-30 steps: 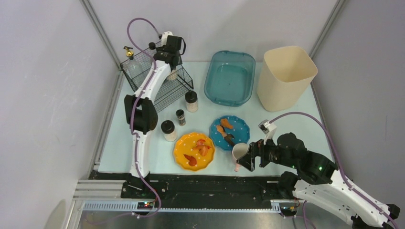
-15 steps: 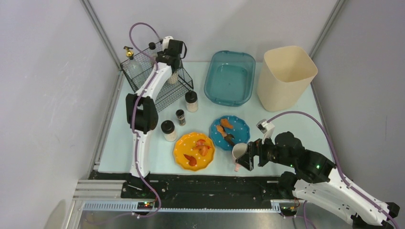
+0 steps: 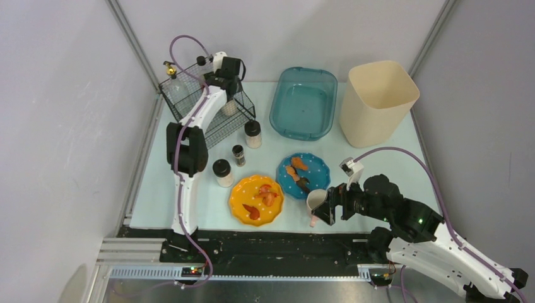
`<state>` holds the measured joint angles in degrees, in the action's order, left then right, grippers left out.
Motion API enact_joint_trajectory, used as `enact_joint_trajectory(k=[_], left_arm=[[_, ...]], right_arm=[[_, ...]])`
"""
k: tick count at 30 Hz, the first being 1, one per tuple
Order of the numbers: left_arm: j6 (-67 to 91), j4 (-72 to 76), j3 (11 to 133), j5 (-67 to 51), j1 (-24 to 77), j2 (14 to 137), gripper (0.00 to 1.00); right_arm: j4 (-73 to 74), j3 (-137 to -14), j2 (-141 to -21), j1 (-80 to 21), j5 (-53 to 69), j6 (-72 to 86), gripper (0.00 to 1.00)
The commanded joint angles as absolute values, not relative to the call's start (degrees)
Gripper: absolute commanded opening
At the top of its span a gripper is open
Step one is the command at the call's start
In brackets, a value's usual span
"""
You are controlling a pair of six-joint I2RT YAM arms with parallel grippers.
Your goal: Clear the kitchen counter
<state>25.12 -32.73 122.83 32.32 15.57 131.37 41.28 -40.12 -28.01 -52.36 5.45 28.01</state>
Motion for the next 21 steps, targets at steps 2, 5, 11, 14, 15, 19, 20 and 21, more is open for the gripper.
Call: enact_joint_trajectory(k=[2,5,11,14,15,19,20,21], left_arm=[[24.71,-31.35,120.40,33.66,15.38,126.98,0.89],[23.99,-30.99,119.15,33.97,15.42,123.95,0.96],[23.56,-30.77,114.93,33.06,15.54,116.89,1.00],[23.96,-30.81,111.11,32.00,15.82,113.02,1.00],[23.98,-30.83,110.27,31.82,16.06,110.96,1.00],[24.10,-30.81,102.77,30.88,17.52,104.69,1.00],[24.66,-30.77,101.57,30.59,17.85,103.50,1.00],[24.99,-30.77,98.87,30.28,18.59,100.93,1.00]], right_arm=[[39.24,-39.86,-27.47,-52.56,4.84,28.46,0.99],[39.16,-39.90,-27.36,-52.61,4.69,28.75,0.99],[39.28,-39.90,-26.91,-52.59,4.26,29.29,0.99],[39.92,-39.89,-26.93,-52.57,2.93,29.10,0.99],[40.06,-39.85,-27.00,-52.56,2.69,29.14,0.99],[39.82,-39.85,-27.28,-52.64,2.58,29.75,0.99],[39.82,-39.82,-27.14,-52.64,2.62,29.89,0.99],[39.93,-39.88,-27.09,-52.60,2.63,29.89,0.99]])
